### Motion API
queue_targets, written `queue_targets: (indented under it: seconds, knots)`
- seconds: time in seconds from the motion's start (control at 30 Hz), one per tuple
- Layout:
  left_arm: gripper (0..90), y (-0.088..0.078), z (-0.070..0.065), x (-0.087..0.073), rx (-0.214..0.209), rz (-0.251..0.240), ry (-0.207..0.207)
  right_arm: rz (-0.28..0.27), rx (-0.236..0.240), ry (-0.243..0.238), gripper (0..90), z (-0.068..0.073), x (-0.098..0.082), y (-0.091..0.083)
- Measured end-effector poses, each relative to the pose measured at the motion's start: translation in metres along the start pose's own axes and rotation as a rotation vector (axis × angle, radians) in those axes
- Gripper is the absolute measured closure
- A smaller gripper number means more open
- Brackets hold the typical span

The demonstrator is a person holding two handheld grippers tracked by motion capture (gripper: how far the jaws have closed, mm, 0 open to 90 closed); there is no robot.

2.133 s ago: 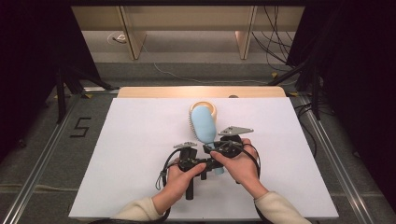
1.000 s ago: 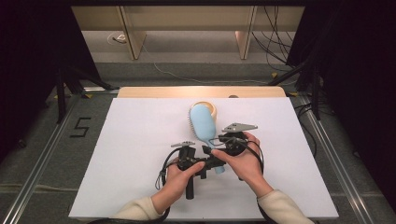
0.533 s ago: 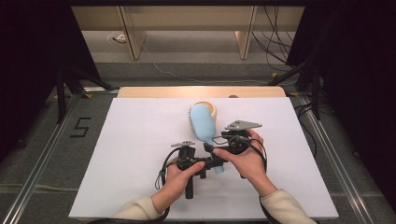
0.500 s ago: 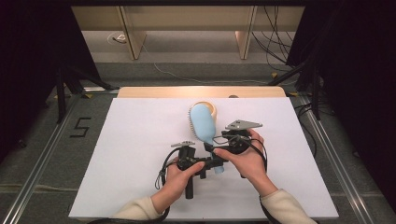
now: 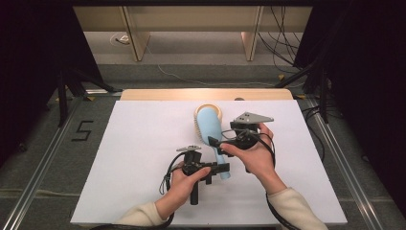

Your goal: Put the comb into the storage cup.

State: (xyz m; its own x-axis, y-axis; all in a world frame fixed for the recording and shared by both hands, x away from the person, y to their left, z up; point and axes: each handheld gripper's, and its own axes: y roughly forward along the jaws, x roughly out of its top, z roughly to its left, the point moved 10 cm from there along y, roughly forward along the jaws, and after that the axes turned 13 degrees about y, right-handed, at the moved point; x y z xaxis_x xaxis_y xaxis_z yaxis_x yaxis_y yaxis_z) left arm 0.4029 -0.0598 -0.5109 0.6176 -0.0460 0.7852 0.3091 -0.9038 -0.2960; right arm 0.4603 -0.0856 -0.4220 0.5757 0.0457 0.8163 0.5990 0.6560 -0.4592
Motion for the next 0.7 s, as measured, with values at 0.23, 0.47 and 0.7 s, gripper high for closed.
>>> queue_targets:
  seconds: [0.23,0.47,0.7]
  knots:
    - [65.5,0.000,0.000,0.000,-0.004,0.003,-0.002,-0.011,-0.002,0.022,0.4,0.007,0.027,0.012]
    - [65.5,0.000,-0.001,0.000,-0.002,0.003,0.001,0.023,-0.023,0.023,0.3,0.012,0.035,0.030]
    - [65.5,0.000,-0.001,-0.001,-0.003,0.007,0.003,0.064,-0.039,0.025,0.4,0.016,0.036,0.047]
